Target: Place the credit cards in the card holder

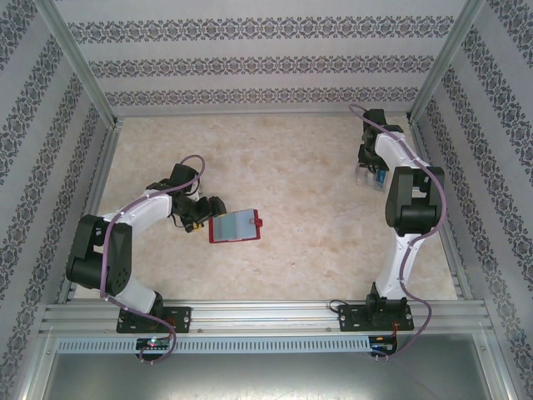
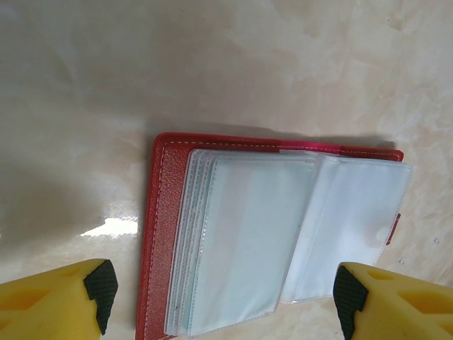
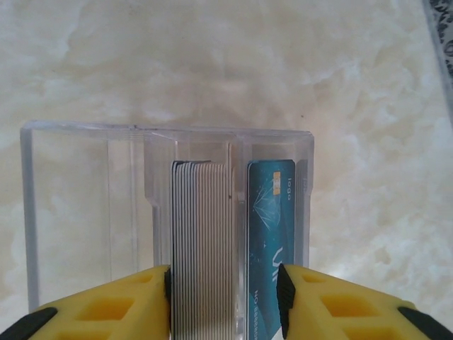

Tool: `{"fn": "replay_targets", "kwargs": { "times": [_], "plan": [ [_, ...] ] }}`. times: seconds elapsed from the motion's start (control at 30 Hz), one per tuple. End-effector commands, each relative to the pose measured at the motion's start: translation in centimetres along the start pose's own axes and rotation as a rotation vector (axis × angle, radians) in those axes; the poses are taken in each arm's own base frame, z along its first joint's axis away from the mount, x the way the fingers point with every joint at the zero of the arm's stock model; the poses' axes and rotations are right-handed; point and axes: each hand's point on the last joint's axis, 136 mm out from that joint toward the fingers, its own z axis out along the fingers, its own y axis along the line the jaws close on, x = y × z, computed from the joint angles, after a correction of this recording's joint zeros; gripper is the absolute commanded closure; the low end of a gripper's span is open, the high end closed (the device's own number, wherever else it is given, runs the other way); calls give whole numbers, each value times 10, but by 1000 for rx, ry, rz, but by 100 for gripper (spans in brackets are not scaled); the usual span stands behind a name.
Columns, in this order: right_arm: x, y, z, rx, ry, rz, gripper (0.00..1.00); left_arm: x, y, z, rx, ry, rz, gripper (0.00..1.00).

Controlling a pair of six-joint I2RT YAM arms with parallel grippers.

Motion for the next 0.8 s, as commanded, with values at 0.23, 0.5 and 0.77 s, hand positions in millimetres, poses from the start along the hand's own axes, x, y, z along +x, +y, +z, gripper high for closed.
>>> {"fn": "replay_targets", "kwargs": {
  "times": [0.23,0.5,0.77],
  "plan": [
    [-12,-15,-29,60,-49,-27,66,7,1,1,-4,20,17,18],
    [-15,-16,-35,57,-64,-33,79,6,1,1,-4,20,12,18],
    [-17,-15,-38,49,-67,-35,92,7,1,1,-3,21,14,18]
  ]
}}
